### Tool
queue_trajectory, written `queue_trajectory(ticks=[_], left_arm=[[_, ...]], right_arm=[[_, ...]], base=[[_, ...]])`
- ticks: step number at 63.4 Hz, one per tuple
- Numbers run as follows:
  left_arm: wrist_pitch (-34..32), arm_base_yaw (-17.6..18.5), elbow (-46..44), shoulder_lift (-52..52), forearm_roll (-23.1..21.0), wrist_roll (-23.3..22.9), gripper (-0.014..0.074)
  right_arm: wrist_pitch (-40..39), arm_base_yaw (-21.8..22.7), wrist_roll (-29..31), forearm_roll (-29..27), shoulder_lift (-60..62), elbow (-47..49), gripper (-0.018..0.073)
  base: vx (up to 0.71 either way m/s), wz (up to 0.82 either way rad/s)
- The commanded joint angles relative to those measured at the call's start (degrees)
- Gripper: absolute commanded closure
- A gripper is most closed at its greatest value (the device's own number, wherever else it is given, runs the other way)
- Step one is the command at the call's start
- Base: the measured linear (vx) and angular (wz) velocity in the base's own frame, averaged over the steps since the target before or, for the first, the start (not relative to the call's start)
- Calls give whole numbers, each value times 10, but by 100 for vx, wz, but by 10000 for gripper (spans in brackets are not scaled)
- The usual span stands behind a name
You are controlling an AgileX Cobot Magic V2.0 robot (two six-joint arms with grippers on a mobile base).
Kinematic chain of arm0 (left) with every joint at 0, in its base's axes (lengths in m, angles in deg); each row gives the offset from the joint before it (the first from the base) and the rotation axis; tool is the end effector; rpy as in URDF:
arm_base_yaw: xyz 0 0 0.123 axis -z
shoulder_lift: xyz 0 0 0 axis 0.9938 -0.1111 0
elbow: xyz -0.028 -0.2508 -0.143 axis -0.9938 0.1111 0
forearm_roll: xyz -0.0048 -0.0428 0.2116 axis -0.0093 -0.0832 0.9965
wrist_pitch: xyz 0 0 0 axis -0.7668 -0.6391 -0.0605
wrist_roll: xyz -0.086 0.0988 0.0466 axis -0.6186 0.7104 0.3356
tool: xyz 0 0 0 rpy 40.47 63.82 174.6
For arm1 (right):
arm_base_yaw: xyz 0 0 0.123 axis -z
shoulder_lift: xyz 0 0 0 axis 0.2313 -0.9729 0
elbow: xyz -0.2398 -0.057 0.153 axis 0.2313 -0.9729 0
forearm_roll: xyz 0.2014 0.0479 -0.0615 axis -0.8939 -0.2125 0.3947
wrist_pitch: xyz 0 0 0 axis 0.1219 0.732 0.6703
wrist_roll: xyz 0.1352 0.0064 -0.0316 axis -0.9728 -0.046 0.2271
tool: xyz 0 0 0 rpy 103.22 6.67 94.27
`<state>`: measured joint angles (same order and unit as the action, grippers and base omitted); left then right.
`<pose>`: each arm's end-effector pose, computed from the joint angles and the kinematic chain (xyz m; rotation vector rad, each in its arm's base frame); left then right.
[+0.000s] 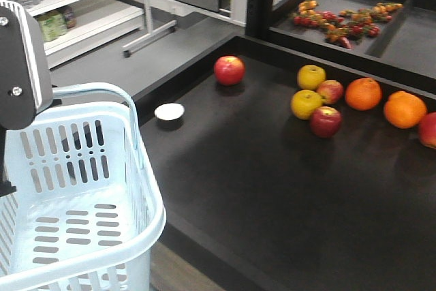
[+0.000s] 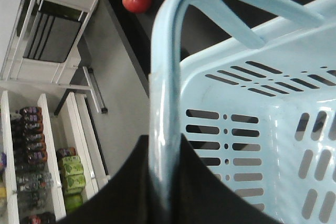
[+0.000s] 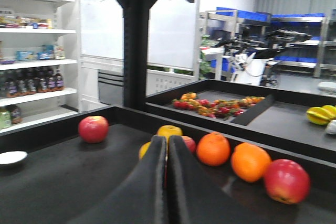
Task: Pick three apples into basket with both arms
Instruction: 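Drive alongside the fruit table, basket held in the left gripper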
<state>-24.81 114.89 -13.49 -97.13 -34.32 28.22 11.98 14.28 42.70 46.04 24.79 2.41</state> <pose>0.1860 -0.0876 0.3746 1.5051 1.6619 0.4248 0.0625 -0.0011 0.2137 -0.0165 1.4612 -0.0452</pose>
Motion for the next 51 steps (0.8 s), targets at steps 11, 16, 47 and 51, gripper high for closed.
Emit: queue_trajectory(ticks=[11, 16, 47, 51], left_arm=[[-40, 1, -18, 8, 5, -8, 603], [-41, 1, -18, 8, 5, -8, 603], [-40, 1, -18, 10, 5, -8, 603], [-40, 1, -18, 10, 5, -8, 603]], right_arm=[[-39, 3, 0, 4, 6, -8, 566], [-39, 3, 0, 4, 6, -8, 566], [-39, 3, 0, 4, 6, -8, 566], [-39, 3, 0, 4, 6, -8, 566]], base=[[5, -36], [1, -29], [2, -37], [2, -46]])
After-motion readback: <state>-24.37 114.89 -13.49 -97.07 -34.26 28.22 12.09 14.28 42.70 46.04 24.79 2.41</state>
